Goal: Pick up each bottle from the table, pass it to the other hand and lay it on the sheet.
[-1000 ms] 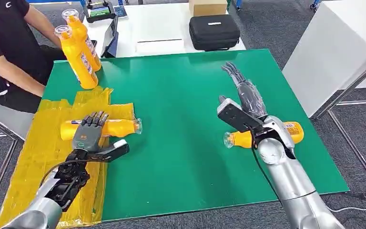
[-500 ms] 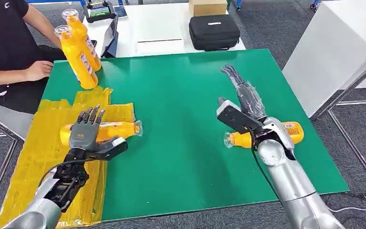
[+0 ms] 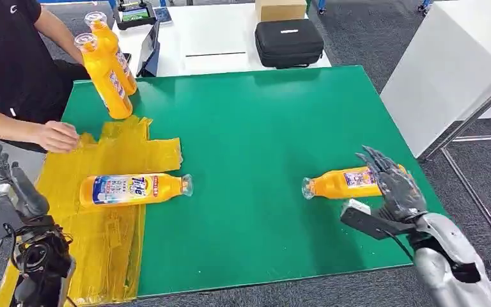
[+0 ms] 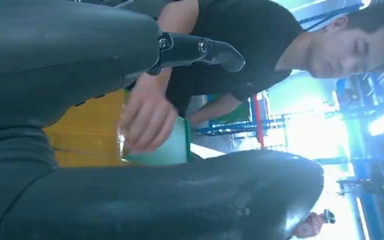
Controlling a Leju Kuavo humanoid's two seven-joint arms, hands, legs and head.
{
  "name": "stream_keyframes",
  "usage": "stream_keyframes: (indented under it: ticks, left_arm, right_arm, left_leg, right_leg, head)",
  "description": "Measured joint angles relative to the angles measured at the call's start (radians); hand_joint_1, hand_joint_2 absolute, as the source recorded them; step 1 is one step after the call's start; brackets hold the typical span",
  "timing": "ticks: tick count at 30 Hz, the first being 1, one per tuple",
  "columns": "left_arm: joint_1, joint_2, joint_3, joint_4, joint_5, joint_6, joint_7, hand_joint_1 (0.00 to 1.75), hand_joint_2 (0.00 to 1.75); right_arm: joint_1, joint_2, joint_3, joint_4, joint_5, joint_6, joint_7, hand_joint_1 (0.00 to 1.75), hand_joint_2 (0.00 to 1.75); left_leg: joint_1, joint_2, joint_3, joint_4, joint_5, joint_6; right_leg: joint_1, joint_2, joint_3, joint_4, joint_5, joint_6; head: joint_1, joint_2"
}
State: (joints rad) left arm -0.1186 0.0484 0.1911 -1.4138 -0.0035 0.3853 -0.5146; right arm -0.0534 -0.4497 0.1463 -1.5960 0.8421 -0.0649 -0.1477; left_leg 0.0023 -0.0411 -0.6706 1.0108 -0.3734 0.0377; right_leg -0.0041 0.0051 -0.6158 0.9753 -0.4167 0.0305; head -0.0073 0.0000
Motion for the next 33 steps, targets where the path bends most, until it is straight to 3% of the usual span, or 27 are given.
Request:
stream_keyframes:
  ticks: [6, 15, 22, 33]
  left_arm:
    - [0.024, -0.022, 0.011, -0.050, 0.005, -0.008, 0.000, 0.00, 0.00]
    - [0.016, -0.042, 0.011, -0.063, 0.018, -0.031, 0.010, 0.00, 0.00]
    - [0.009, -0.063, 0.010, -0.070, 0.028, -0.045, 0.016, 0.00, 0.00]
    - [0.007, -0.080, 0.000, -0.081, 0.034, -0.046, 0.018, 0.00, 0.00]
  right_arm:
    - [0.113, -0.021, -0.128, -0.084, 0.074, 0.052, 0.023, 0.00, 1.75]
    - [0.129, -0.023, -0.176, -0.092, 0.165, 0.111, 0.065, 0.00, 1.75]
    - [0.044, -0.013, -0.144, 0.035, 0.270, 0.110, 0.085, 0.00, 1.75]
    - [-0.145, -0.010, -0.036, 0.326, 0.263, 0.110, 0.055, 0.00, 1.75]
  left_leg:
    - [0.000, 0.003, 0.002, 0.000, 0.000, 0.000]
    - [0.000, 0.003, 0.002, 0.000, 0.001, 0.000]
    - [0.000, 0.002, 0.002, 0.000, 0.002, 0.002]
    - [0.000, 0.002, 0.002, 0.000, 0.003, 0.002]
  right_leg:
    - [0.000, 0.001, 0.000, 0.000, 0.001, -0.001]
    - [0.000, 0.001, 0.001, 0.000, 0.001, -0.001]
    - [0.000, 0.001, 0.001, 0.000, 0.001, 0.000]
    - [0.000, 0.001, 0.002, 0.001, 0.002, 0.000]
  head:
    - [0.000, 0.000]
    - [0.000, 0.000]
    - [0.000, 0.000]
    - [-0.001, 0.000]
